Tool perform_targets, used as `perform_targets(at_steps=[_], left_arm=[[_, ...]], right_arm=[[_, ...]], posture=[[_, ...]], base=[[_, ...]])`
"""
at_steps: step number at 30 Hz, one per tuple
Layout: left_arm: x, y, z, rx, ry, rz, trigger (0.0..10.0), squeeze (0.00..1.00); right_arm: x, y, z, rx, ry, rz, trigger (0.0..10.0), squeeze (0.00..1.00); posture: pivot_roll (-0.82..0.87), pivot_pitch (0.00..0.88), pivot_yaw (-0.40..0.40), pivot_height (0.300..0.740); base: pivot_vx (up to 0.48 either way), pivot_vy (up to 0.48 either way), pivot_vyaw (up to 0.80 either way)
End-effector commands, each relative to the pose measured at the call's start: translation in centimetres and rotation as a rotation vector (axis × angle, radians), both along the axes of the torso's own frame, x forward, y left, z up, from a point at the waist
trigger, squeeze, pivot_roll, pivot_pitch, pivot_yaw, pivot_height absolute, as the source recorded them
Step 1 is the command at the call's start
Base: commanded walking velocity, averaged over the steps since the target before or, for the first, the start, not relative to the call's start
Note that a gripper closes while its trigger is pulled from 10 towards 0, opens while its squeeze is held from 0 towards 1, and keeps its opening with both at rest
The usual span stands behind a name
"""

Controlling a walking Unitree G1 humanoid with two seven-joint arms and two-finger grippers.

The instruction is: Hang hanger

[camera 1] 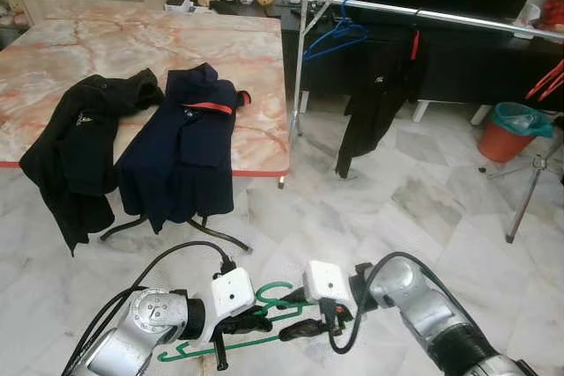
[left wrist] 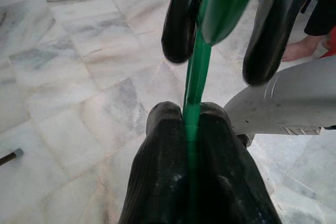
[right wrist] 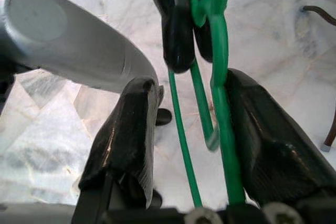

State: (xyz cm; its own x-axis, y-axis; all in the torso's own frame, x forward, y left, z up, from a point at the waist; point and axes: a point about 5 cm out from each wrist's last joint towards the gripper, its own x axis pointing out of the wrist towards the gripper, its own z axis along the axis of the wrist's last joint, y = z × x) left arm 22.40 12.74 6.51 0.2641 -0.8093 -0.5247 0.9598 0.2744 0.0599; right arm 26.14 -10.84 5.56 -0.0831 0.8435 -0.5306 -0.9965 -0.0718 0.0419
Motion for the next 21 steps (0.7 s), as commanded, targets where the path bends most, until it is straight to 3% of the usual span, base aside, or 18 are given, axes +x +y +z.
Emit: perform_targets(at_steps=[1, 8, 9, 14, 17, 18, 20, 21], left_arm=[[0.1, 1.9, -0.7, 0.076, 0.004, 0.056, 0.0, 0.0], [-0.2, 2.3, -1.2, 0.113, 0.011, 0.041, 0.0, 0.0], [-0.1, 2.4, -1.2, 0.114, 0.009, 0.045, 0.0, 0.0], [0.0, 2.8, -1.5, 0.128, 0.002, 0.064, 0.0, 0.0], [-0.1, 4.3, -2.5, 0.142, 0.015, 0.144, 0.0, 0.0], [-0.2, 5.4, -3.4, 0.137, 0.053, 0.21, 0.0, 0.0], [-0.4, 6.5, -4.5, 0.17, 0.057, 0.27, 0.4, 0.0], [-0.4, 7.0, -4.9, 0.184, 0.055, 0.297, 1.2, 0.0]], right_arm=[[-0.1, -1.4, -0.2, -0.035, 0.009, -0.01, 10.0, 1.0], [0.5, -2.1, -0.6, -0.075, -0.043, -0.077, 10.0, 1.0], [1.0, -2.0, -0.6, -0.083, -0.079, -0.115, 10.0, 0.0], [1.2, -1.9, -0.5, -0.072, -0.088, -0.147, 10.0, 0.0], [1.9, -2.8, -0.1, -0.062, -0.126, -0.22, 10.0, 0.0], [2.6, -3.4, -0.3, -0.085, -0.15, -0.304, 10.0, 0.0], [3.0, -3.9, -0.3, -0.085, -0.176, -0.366, 10.0, 0.0], [3.2, -4.1, -0.2, -0.077, -0.184, -0.392, 10.0, 0.0]], posture=[[0.19, 0.0, -0.099, 0.74], [0.19, 0.0, -0.096, 0.74], [0.19, 0.0, -0.097, 0.74], [0.19, 0.0, -0.096, 0.74], [0.19, 0.0, -0.095, 0.74], [0.19, 0.0, -0.095, 0.74], [0.18, 0.0, -0.093, 0.74], [0.18, 0.0, -0.092, 0.74]], base=[[0.0, 0.0, 0.0], [0.0, 0.0, 0.0], [0.0, 0.0, 0.0], [0.0, 0.0, 0.0], [0.0, 0.0, 0.0], [0.0, 0.0, 0.0], [0.0, 0.0, 0.0], [0.0, 0.0, 0.0]])
